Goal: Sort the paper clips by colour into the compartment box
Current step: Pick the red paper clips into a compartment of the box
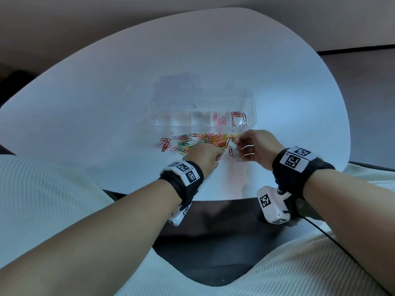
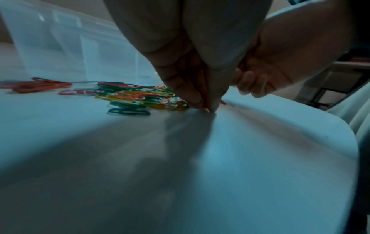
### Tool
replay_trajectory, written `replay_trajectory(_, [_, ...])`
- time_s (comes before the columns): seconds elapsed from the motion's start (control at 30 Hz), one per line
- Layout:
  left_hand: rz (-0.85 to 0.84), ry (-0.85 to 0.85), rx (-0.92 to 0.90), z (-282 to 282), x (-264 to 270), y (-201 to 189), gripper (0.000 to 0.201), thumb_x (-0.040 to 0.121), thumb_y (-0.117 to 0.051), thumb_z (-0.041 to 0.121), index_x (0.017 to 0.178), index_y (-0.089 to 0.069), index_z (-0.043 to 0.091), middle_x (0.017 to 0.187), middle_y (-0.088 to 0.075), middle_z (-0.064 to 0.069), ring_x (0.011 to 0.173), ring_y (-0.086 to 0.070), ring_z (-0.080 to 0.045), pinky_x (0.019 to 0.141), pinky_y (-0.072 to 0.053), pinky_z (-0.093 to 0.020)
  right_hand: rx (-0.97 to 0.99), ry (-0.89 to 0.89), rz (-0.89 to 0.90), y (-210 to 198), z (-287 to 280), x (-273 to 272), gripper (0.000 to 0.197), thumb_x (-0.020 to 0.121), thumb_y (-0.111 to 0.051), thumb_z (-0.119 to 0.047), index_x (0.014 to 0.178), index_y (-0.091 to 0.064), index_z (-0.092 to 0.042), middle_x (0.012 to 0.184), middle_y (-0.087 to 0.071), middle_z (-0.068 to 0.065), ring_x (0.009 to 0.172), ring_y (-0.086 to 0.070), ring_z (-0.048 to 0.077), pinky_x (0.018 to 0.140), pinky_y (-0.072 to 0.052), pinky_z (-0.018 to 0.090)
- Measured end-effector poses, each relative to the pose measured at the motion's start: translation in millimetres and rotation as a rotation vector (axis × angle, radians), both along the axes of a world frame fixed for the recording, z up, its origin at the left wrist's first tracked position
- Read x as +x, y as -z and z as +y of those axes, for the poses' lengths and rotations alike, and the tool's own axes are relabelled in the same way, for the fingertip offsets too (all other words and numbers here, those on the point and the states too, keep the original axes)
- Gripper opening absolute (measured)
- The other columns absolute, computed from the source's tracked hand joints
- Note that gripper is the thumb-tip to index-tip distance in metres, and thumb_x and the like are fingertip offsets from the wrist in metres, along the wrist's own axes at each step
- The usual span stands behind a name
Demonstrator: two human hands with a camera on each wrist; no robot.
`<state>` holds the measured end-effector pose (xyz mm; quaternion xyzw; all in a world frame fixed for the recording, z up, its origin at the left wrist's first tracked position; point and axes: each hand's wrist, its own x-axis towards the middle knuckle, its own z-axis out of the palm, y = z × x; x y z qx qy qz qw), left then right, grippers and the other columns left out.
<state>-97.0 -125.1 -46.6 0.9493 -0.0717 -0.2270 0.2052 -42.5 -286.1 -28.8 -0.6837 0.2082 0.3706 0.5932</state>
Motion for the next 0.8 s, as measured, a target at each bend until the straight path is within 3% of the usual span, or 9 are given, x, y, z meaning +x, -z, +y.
replay_trajectory(0.03, [-0.005, 0.04, 0.043, -2.8, 1.6, 1.6, 0.011, 0.09, -0.052, 0.009, 0.082, -0.058, 0.007, 0.084, -0.06, -0.008, 0.083, -0.055, -0.026, 0.065, -0.036, -0.029, -0.061, 0.032, -0.035, 0.3, 0.8, 1.0, 0.022, 0.083, -0.045, -0.008, 0.066, -0.058, -0.007, 0.06, -0.051, 0.008, 0.049, -0.045, 0.023, 0.052, -0.041, 0.029])
replay_trajectory(0.1, [0.024, 0.076, 0.111, -5.5, 6.0, 8.0, 0.019, 0.095, -0.048, 0.01, 0.096, -0.066, 0.006, 0.096, -0.063, -0.01, 0.091, -0.059, -0.028, 0.071, -0.043, -0.031, -0.273, -0.008, -0.15, 0.8, -1.5, 4.3, 0.024, 0.08, -0.044, -0.008, 0.061, -0.058, -0.009, 0.06, -0.049, 0.004, 0.054, -0.041, 0.024, 0.053, -0.034, 0.028])
replay_trajectory(0.2, [0.079, 0.11, 0.176, -7.7, 8.4, 15.7, 0.023, 0.094, -0.05, 0.005, 0.106, -0.069, 0.008, 0.1, -0.063, -0.009, 0.093, -0.061, -0.028, 0.068, -0.043, -0.03, -0.68, -0.288, -0.331, 2.2, -9.6, 9.0, 0.025, 0.085, -0.046, -0.014, 0.085, -0.069, -0.005, 0.084, -0.065, 0.01, 0.074, -0.053, 0.03, 0.065, -0.04, 0.031])
replay_trajectory(0.27, [0.063, 0.121, 0.176, -6.8, 8.5, 17.5, 0.021, 0.093, -0.052, 0.004, 0.103, -0.07, 0.008, 0.097, -0.063, -0.009, 0.091, -0.063, -0.027, 0.067, -0.044, -0.03, -0.841, -0.412, -0.442, 4.6, -14.3, 10.1, 0.026, 0.089, -0.046, -0.021, 0.098, -0.07, -0.017, 0.097, -0.068, 0.008, 0.082, -0.058, 0.03, 0.066, -0.041, 0.029])
replay_trajectory(0.4, [0.014, -0.053, -0.041, 5.4, 1.3, 8.9, 0.024, 0.093, -0.055, 0.015, 0.115, -0.065, 0.012, 0.106, -0.066, -0.007, 0.099, -0.061, -0.025, 0.085, -0.049, -0.033, -0.937, -0.594, -0.51, 13.0, -20.6, 7.8, 0.036, 0.094, -0.047, -0.019, 0.117, -0.065, -0.039, 0.107, -0.068, 0.005, 0.081, -0.06, 0.025, 0.063, -0.042, 0.026])
replay_trajectory(0.53, [0.05, -0.272, -0.183, 21.8, -5.3, -0.6, 0.026, 0.087, -0.065, 0.013, 0.113, -0.064, 0.016, 0.092, -0.07, -0.001, 0.084, -0.065, -0.017, 0.08, -0.054, -0.028, -1.0, -0.647, -0.556, 13.0, -24.3, 9.1, 0.025, 0.092, -0.056, -0.022, 0.106, -0.071, -0.036, 0.097, -0.07, 0.006, 0.076, -0.062, 0.026, 0.062, -0.044, 0.026])
replay_trajectory(0.63, [0.066, -0.171, -0.137, 22.1, -5.0, -3.4, 0.032, 0.087, -0.065, 0.017, 0.119, -0.065, 0.02, 0.106, -0.069, -0.002, 0.095, -0.062, -0.017, 0.087, -0.048, -0.024, -1.004, -0.636, -0.548, 13.5, -24.6, 12.6, 0.012, 0.09, -0.063, -0.026, 0.094, -0.074, -0.025, 0.088, -0.069, 0.007, 0.074, -0.063, 0.028, 0.062, -0.045, 0.027])
replay_trajectory(0.73, [0.08, -0.026, -0.038, 15.4, 0.1, -4.1, 0.041, 0.092, -0.06, 0.02, 0.133, -0.056, 0.02, 0.129, -0.06, -0.005, 0.119, -0.053, -0.023, 0.101, -0.04, -0.03, -1.045, -0.691, -0.57, 17.1, -23.2, 10.2, 0.018, 0.093, -0.059, -0.031, 0.098, -0.07, -0.019, 0.092, -0.067, 0.01, 0.079, -0.063, 0.032, 0.065, -0.046, 0.029])
replay_trajectory(0.8, [0.102, 0.028, 0.033, 12.0, 4.7, -6.0, 0.038, 0.095, -0.056, 0.021, 0.132, -0.057, 0.016, 0.129, -0.059, -0.008, 0.12, -0.052, -0.026, 0.102, -0.041, -0.035, -1.076, -0.727, -0.599, 19.8, -21.4, 6.5, 0.023, 0.095, -0.052, -0.032, 0.1, -0.067, -0.016, 0.092, -0.066, 0.011, 0.08, -0.063, 0.033, 0.066, -0.048, 0.031])
